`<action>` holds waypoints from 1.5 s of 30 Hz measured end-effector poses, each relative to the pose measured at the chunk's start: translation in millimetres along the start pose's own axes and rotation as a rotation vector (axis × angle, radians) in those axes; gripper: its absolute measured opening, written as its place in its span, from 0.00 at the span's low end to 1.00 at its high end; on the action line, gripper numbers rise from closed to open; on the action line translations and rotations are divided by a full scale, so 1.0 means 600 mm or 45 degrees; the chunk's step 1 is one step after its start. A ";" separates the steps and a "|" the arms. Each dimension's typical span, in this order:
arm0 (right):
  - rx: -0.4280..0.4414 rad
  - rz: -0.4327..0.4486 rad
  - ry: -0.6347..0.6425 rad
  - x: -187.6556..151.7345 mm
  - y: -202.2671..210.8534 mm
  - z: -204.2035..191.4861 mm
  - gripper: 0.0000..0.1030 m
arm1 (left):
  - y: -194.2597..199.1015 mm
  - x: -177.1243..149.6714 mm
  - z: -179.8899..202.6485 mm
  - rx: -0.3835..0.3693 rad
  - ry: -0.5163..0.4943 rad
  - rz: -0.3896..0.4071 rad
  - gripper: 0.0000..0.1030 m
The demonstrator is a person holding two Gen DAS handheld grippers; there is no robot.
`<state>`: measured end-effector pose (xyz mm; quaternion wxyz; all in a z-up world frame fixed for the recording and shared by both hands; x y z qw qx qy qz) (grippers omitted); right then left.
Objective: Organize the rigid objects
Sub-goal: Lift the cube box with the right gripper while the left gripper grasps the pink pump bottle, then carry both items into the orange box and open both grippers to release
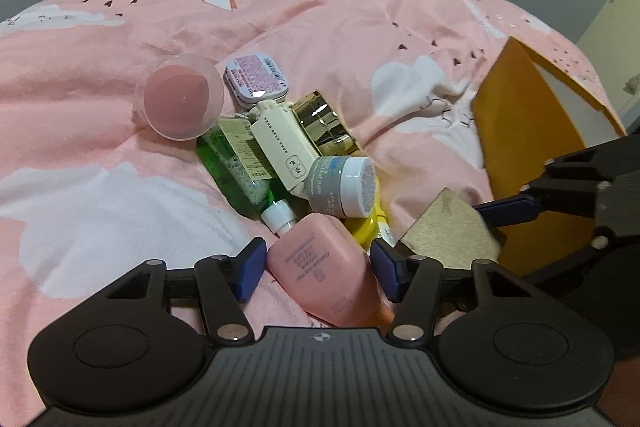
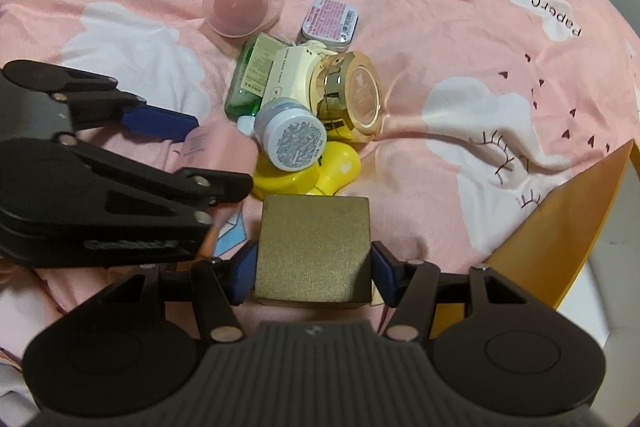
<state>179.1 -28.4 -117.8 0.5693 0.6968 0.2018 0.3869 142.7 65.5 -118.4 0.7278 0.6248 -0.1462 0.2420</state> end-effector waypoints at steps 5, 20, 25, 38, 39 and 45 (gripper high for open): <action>0.032 0.015 -0.038 -0.008 0.002 -0.002 0.57 | 0.022 -0.007 -0.010 -0.049 0.000 -0.010 0.63; 0.033 0.033 -0.038 -0.011 -0.010 -0.010 0.57 | -0.025 -0.014 -0.009 -0.009 0.089 -0.107 0.79; 0.012 0.015 -0.020 -0.014 -0.016 -0.011 0.57 | -0.027 -0.017 0.001 0.003 0.068 -0.091 0.71; -0.014 0.152 -0.051 -0.010 0.027 -0.015 0.57 | 0.051 -0.003 0.009 -0.009 0.064 0.172 0.60; -0.028 0.176 -0.047 -0.008 0.036 -0.015 0.57 | 0.058 0.002 0.010 -0.007 0.062 0.190 0.60; -0.096 0.303 -0.047 0.008 0.090 -0.010 0.57 | 0.100 0.031 0.023 -0.005 0.039 0.292 0.60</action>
Point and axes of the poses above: each gripper's, at about its wrist camera, not at the fingertips, and y roughly against the way its jaws point, z to its right, x to its top, the point moved 8 cm from there along -y, roughly the way its jaws point, and after that the axes turned 6 degrees about x, right-handed, at the moved point
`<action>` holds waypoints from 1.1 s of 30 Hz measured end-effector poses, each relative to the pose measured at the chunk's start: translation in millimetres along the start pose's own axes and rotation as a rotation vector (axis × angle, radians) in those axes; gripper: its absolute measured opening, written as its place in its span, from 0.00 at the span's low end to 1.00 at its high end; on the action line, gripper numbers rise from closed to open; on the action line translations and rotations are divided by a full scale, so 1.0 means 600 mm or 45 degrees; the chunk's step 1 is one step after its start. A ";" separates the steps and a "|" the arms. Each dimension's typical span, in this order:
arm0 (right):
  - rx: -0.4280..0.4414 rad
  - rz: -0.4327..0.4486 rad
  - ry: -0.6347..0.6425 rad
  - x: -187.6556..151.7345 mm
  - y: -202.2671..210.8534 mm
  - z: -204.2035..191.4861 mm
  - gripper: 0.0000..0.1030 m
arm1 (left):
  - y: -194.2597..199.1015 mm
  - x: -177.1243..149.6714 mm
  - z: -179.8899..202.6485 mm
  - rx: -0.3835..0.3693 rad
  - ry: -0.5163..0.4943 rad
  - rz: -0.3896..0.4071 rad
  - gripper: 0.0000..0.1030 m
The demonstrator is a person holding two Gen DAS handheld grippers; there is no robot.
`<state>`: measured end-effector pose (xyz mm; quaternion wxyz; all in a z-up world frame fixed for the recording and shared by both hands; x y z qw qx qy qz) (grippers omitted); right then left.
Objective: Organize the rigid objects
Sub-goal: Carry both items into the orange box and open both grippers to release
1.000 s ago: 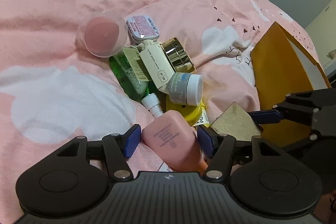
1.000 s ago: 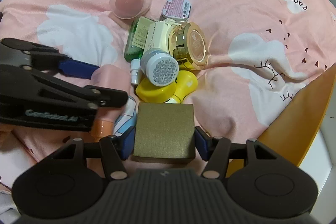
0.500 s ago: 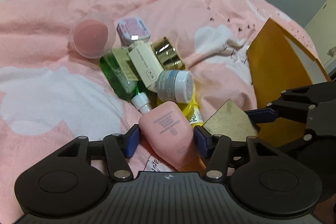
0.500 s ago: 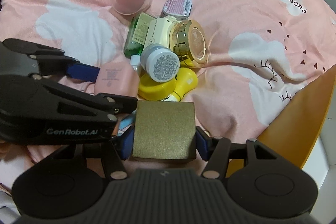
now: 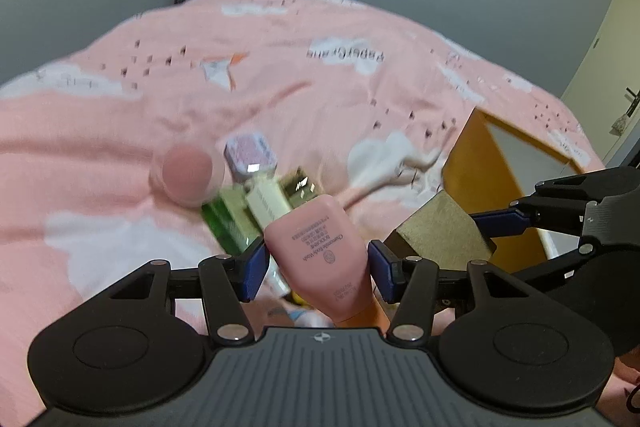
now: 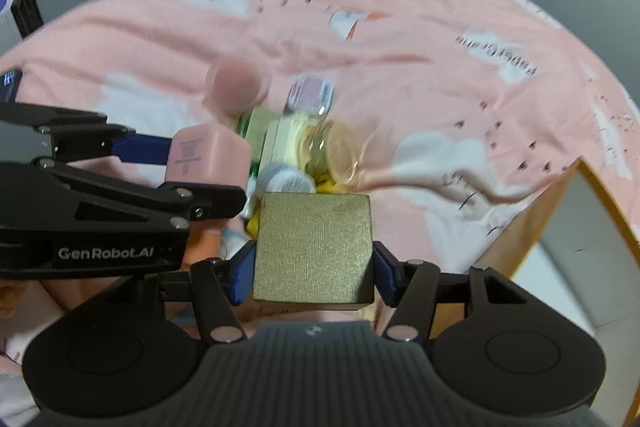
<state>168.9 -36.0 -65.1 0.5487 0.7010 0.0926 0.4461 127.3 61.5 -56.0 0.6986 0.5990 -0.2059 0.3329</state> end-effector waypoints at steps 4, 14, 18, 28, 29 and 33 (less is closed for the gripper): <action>-0.048 0.073 -0.022 0.013 0.039 0.017 0.57 | 0.020 0.027 0.015 -0.028 -0.009 0.055 0.60; -0.203 0.265 -0.252 0.004 0.164 0.118 0.57 | 0.066 0.099 0.116 -0.202 -0.127 0.207 0.60; -0.290 0.273 -0.324 -0.021 0.200 0.163 0.57 | 0.072 0.118 0.189 -0.300 -0.236 0.240 0.60; -0.381 0.106 -0.510 -0.128 0.192 0.242 0.57 | -0.006 0.080 0.321 -0.409 -0.497 0.107 0.60; -0.374 0.090 -0.529 -0.140 0.187 0.247 0.57 | -0.015 0.074 0.328 -0.412 -0.522 0.088 0.60; -0.311 0.019 -0.621 -0.177 0.163 0.268 0.57 | -0.036 0.046 0.349 -0.427 -0.609 0.001 0.60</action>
Point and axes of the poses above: each gripper's, at about its wrist camera, not at the fingertips, and y roughly against the way its jaws point, z to its right, x to its top, the point moved 8 cm from there along -y, roughly the way its jaws point, and after that the axes turned 6 degrees about x, right-handed, at the moved point
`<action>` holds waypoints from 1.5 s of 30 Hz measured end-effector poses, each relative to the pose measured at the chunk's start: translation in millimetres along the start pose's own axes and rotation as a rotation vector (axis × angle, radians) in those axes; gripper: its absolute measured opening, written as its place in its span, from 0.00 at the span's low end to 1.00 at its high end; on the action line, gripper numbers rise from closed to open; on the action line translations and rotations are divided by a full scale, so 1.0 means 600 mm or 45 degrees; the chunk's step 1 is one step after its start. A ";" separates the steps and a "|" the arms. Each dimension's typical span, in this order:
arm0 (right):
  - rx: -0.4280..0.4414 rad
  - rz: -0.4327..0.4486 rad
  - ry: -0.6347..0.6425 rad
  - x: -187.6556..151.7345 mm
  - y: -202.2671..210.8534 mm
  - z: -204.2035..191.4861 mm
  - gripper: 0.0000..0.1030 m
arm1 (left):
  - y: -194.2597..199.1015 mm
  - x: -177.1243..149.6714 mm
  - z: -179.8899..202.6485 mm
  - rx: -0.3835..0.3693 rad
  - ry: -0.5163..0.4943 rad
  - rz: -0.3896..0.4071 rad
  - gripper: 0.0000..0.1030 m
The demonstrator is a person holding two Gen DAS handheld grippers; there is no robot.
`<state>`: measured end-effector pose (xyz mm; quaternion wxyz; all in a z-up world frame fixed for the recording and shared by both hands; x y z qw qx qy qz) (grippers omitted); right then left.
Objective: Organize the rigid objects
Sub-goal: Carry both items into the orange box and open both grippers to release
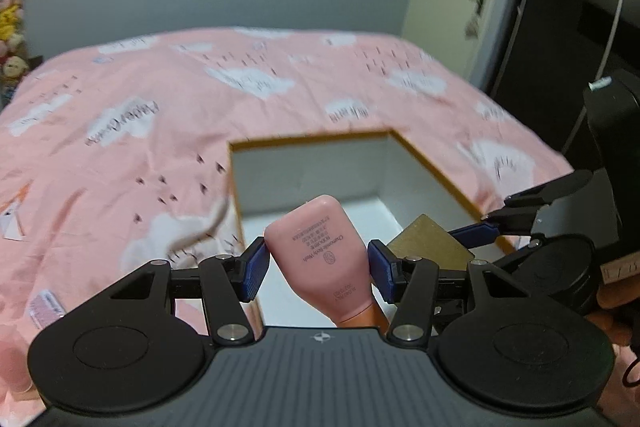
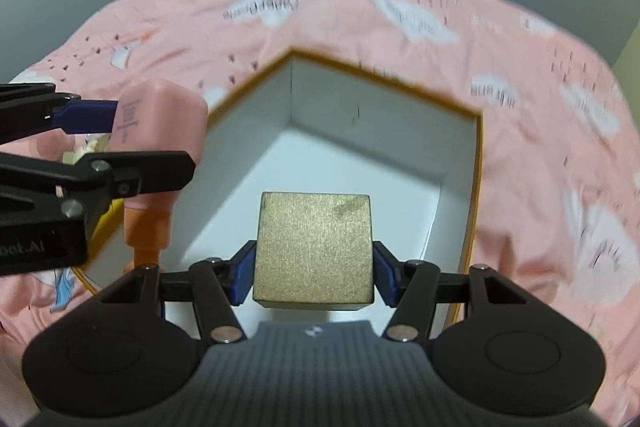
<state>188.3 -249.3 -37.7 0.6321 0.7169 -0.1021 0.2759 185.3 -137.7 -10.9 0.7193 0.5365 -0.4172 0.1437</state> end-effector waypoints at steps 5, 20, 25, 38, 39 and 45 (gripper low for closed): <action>0.041 -0.087 -0.039 -0.028 -0.031 0.008 0.57 | -0.034 -0.015 0.017 -0.012 -0.077 -0.108 0.60; 0.106 -0.186 0.028 -0.042 -0.081 0.002 0.57 | -0.099 -0.045 0.036 0.025 -0.286 -0.331 0.51; 0.097 -0.205 0.052 -0.042 -0.085 0.000 0.57 | -0.106 -0.051 0.042 0.066 -0.342 -0.350 0.47; 0.084 -0.228 0.064 -0.038 -0.093 -0.004 0.57 | -0.107 -0.051 0.037 0.125 -0.360 -0.323 0.50; 0.082 -0.233 0.063 -0.038 -0.094 -0.004 0.57 | -0.105 -0.050 0.035 0.116 -0.343 -0.320 0.50; 0.083 -0.243 0.053 -0.034 -0.098 -0.007 0.57 | -0.078 -0.034 0.020 0.064 -0.214 -0.250 0.53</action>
Point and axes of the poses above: each gripper's, at about its wrist camera, not at the fingertips, and y roughly against the way its jaws point, z to its right, x to its top, the point moved 8 cm from there along -y, roughly the way its jaws point, and after that the axes turned 6 degrees about x, right-handed, at the moved point
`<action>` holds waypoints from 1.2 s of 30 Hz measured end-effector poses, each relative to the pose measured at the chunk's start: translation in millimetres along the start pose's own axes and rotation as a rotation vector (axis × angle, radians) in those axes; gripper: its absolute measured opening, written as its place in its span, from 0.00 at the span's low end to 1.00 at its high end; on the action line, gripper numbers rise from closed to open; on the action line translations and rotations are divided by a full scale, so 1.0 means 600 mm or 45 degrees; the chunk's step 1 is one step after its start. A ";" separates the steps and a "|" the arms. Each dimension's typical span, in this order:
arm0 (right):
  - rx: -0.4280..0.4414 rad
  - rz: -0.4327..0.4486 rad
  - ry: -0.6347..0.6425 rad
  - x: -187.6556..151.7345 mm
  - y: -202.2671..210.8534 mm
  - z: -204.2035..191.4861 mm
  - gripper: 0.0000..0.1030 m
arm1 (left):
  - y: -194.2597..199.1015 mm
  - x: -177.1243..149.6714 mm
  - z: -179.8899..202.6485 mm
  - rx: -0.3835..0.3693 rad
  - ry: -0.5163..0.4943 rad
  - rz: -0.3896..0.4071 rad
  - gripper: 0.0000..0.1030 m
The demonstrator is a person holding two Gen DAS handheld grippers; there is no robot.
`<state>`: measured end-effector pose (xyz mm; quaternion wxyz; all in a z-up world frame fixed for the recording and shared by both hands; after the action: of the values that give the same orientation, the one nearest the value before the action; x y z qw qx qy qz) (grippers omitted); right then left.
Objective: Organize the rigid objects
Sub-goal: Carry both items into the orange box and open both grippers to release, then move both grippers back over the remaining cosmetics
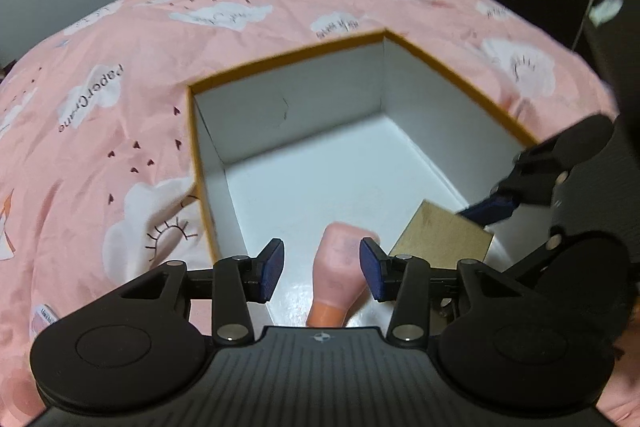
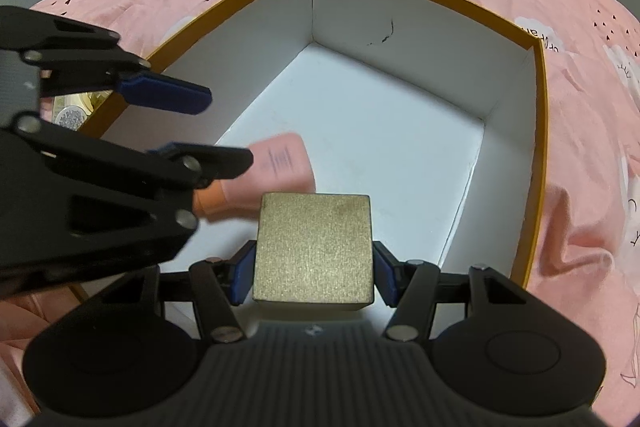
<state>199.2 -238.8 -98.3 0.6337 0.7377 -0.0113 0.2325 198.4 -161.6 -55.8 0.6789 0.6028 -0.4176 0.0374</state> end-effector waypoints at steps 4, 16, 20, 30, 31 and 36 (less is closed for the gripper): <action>0.041 -0.016 -0.023 0.003 -0.004 -0.005 0.57 | 0.025 0.006 -0.016 -0.011 0.091 0.057 0.58; 0.058 -0.061 -0.047 0.009 -0.022 -0.018 0.58 | 0.050 -0.003 -0.043 0.010 0.189 0.104 0.62; 0.035 -0.033 -0.030 0.011 -0.016 -0.019 0.65 | 0.052 -0.007 -0.043 0.022 0.190 0.102 0.63; -0.043 0.069 0.007 0.021 0.023 -0.018 0.73 | 0.065 -0.012 -0.053 -0.005 0.261 0.130 0.63; -0.053 0.089 0.016 0.024 0.031 -0.019 0.74 | 0.068 -0.013 -0.054 -0.008 0.272 0.136 0.63; -0.083 0.202 0.093 0.042 0.071 -0.037 0.74 | 0.089 -0.016 -0.071 0.009 0.321 0.181 0.63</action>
<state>201.2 -219.3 -47.7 0.6370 0.7046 -0.0540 0.3081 184.6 -106.7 -16.2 0.7196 0.5645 -0.3705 0.1622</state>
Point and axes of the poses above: each gripper's, at about its wrist camera, not at the fingertips, and y roughly against the way its jaws point, z to its right, x to its top, the point moved 8 cm from there along -y, roughly the way its jaws point, and after that the axes turned 6 degrees about x, right-handed, at the moved point
